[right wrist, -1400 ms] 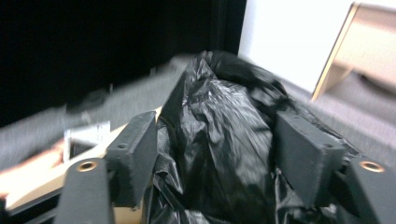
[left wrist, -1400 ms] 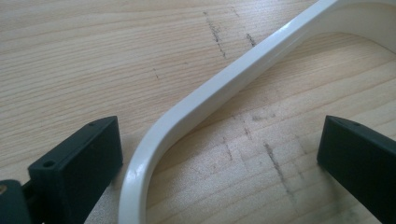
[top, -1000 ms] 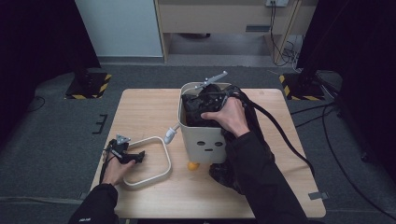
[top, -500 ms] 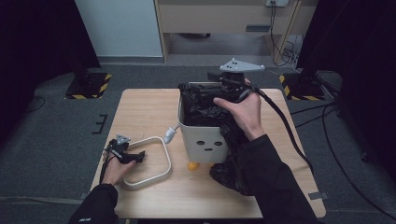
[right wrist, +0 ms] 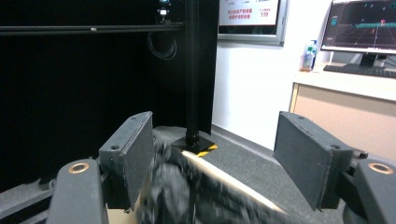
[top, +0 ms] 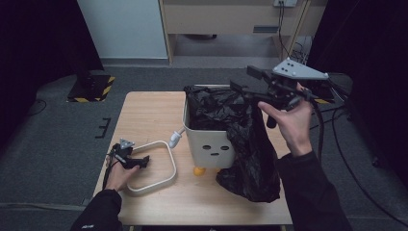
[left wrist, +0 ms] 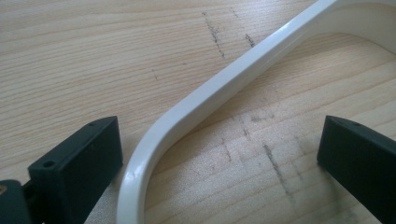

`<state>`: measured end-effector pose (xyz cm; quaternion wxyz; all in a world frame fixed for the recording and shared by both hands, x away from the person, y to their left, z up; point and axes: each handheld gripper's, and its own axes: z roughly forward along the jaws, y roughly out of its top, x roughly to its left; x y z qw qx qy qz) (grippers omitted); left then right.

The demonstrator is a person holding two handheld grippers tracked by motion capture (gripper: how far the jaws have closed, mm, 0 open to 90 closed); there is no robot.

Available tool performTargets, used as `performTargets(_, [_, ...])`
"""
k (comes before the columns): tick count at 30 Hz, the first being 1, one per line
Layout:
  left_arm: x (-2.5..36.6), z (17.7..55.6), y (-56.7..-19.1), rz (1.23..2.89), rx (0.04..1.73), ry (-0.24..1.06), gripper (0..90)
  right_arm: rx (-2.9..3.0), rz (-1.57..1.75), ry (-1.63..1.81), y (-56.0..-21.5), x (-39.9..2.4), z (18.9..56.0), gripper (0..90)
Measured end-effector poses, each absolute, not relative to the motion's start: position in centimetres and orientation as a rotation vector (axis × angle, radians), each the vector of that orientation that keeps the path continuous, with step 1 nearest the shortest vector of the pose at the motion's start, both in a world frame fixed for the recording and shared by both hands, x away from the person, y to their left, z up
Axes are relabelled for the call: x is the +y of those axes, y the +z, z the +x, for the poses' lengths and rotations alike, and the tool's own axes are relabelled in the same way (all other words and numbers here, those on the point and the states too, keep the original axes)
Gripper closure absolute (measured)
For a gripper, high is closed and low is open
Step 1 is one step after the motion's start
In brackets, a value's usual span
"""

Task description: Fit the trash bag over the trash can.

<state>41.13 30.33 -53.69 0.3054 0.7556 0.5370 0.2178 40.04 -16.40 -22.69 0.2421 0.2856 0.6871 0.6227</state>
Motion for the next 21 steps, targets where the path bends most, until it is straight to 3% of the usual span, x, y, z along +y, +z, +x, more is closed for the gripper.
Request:
performTargets(8, [30.3,41.1,-53.7,2.0,1.422,0.577,0.0,1.928,0.893,1.614,-27.6,-19.5,39.8,28.5])
performTargets(13, [30.3,41.1,-53.7,1.999,1.424,0.578,0.0,1.991,0.942,1.623,-29.9,-19.3,40.1,31.2])
performTargets(21, [30.3,41.1,-53.7,1.998,1.425,0.578,0.0,2.034,0.995,1.55,-29.7,-17.4,40.2,52.3])
